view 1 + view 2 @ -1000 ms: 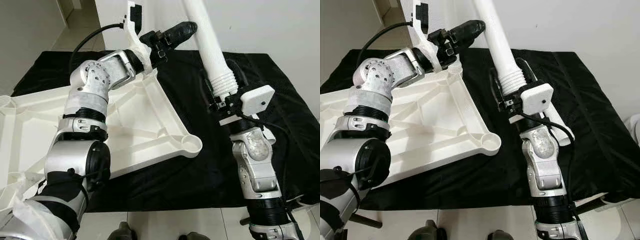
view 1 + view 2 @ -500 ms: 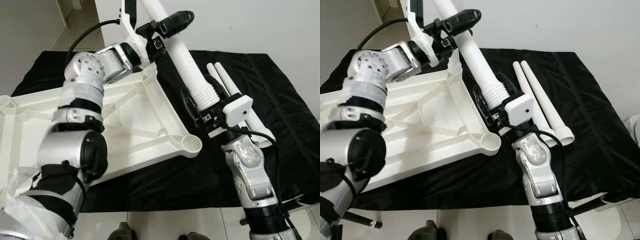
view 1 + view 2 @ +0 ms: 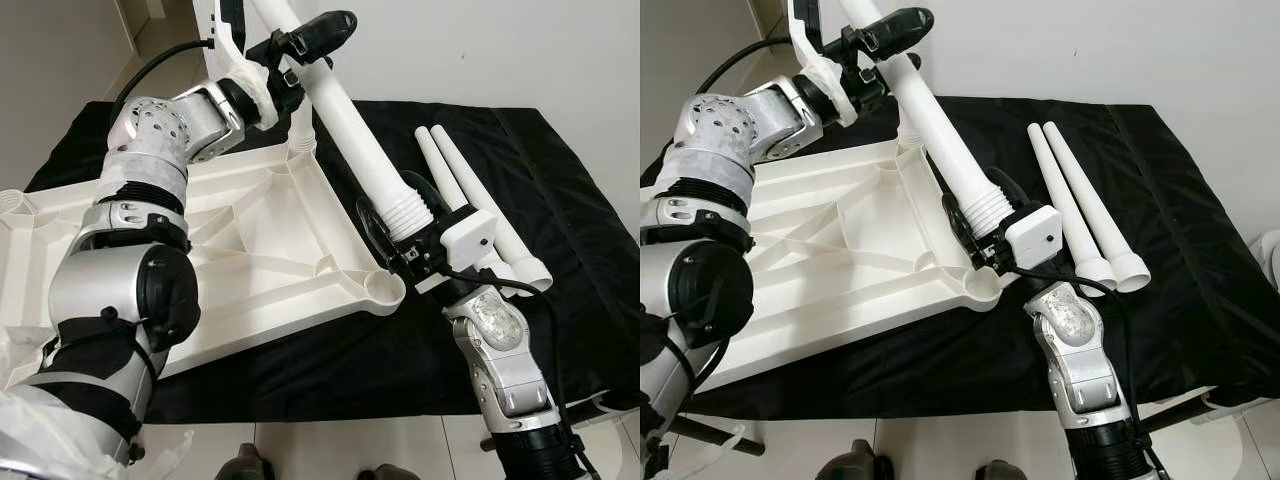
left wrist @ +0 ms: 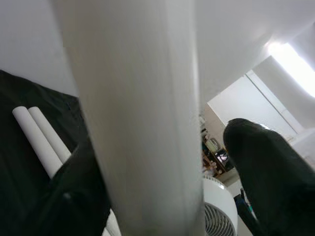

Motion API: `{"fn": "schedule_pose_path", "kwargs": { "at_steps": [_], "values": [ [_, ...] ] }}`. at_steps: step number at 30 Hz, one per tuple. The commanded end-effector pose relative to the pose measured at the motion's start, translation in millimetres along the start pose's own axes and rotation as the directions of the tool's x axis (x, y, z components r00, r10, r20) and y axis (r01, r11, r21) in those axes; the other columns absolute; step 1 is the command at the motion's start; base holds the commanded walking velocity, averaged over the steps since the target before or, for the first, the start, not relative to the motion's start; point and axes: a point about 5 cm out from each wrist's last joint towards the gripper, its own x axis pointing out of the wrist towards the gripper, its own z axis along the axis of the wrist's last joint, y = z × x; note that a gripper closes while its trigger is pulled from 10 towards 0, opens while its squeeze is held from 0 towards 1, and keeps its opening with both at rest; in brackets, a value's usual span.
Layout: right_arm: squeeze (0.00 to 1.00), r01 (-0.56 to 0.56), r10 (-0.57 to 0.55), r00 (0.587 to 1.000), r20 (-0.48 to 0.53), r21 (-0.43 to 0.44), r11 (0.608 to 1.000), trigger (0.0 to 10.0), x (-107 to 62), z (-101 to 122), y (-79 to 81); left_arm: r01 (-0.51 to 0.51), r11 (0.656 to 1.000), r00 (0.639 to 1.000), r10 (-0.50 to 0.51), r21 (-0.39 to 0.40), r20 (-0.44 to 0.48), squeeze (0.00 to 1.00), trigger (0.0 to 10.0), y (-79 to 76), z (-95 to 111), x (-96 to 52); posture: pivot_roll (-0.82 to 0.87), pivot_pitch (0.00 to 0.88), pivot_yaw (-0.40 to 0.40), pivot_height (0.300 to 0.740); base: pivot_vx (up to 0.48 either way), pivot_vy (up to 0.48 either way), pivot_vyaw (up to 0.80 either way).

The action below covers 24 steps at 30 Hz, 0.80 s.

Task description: Building children table

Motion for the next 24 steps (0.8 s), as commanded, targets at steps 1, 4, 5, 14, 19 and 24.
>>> {"fn": "schedule_pose_path", "kwargs": {
  "at_steps": [1,4,5,14,19,24],
  "values": [
    [0.00,-0.021,0.021,0.999,-0.040,0.005,1.000,10.0,-3.0,-5,3.7,0.081,0.996,0.996,-0.082,0.031,0.041,0.00,0.0,-12.4,12,3.1,-0.02,0.000,0.039,0.740,0.000,0.000,0.00],
    [0.00,-0.026,0.026,0.999,-0.044,0.004,1.000,10.0,-3.3,-6,3.8,0.059,0.998,0.997,-0.060,0.029,0.050,0.00,0.0,-9.8,13,3.0,-0.02,0.000,0.039,0.740,0.000,0.000,0.00],
    [0.00,-0.029,0.029,0.999,-0.043,0.003,1.000,10.0,-3.2,-6,4.1,0.047,0.999,0.998,-0.048,0.026,0.050,0.00,0.0,-8.4,13,2.9,-0.02,0.000,0.039,0.740,0.000,0.000,0.00],
    [0.00,-0.043,0.043,0.998,-0.043,0.004,0.999,10.0,-1.9,-6,5.1,0.007,1.000,0.997,-0.007,0.007,0.073,0.00,0.0,-3.1,15,2.1,-0.02,0.000,0.038,0.740,0.000,0.000,0.00],
    [0.96,-0.032,0.035,0.999,-0.041,0.072,0.997,10.0,-1.3,-7,5.5,-0.011,0.999,0.998,0.009,0.034,0.067,0.00,10.0,-1.4,16,2.3,-0.01,0.000,0.033,0.740,0.000,0.000,0.00],
    [1.00,-0.004,0.008,0.999,-0.041,0.094,0.996,10.0,-2.6,-7,2.6,-0.024,0.997,0.998,0.019,0.074,0.066,0.00,10.0,-1.5,18,1.9,-0.01,0.000,0.031,0.740,0.000,0.000,0.00]
  ]
}}
